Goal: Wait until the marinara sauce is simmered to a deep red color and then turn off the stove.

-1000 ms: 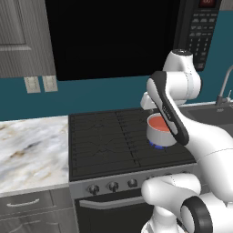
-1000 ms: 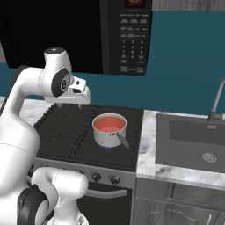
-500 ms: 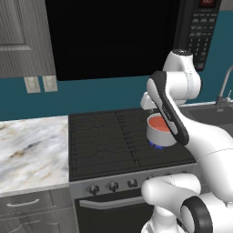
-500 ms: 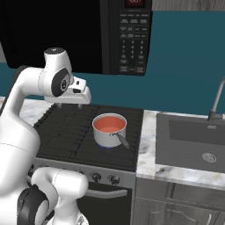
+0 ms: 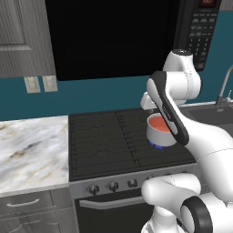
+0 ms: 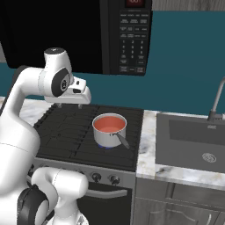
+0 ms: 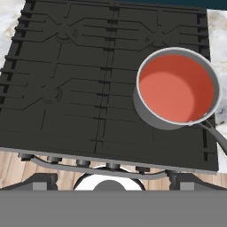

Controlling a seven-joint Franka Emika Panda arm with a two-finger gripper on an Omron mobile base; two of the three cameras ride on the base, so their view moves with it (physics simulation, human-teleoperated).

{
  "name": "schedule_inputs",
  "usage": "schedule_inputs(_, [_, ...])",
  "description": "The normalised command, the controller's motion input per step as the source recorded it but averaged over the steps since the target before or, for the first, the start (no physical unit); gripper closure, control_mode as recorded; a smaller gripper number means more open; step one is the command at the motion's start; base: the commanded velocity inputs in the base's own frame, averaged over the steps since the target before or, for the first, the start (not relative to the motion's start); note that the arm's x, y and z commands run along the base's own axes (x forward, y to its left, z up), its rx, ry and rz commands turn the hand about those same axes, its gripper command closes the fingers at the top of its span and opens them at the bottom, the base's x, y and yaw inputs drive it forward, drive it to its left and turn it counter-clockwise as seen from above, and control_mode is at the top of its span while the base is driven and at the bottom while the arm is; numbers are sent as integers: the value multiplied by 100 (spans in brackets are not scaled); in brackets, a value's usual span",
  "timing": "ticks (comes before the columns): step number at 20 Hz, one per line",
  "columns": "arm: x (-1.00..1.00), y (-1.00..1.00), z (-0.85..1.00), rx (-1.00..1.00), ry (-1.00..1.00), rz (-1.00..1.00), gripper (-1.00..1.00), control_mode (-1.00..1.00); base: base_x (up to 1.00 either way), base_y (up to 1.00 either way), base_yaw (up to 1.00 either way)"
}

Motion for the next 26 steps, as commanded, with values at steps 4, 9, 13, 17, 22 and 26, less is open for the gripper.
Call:
schedule_inputs(4, [0,0,0,0,0,0,-100,-100,0,0,0])
schedule_inputs(9, [0,0,0,0,0,0,-100,-100,0,0,0])
schedule_inputs(13, [0,0,0,0,0,0,-100,-100,0,0,0])
schedule_inputs(17, [0,0,0,0,0,0,-100,-100,0,0,0])
schedule_inputs(22, [0,0,0,0,0,0,-100,-100,0,0,0])
schedule_inputs(26, [0,0,0,0,0,0,-100,-100,0,0,0])
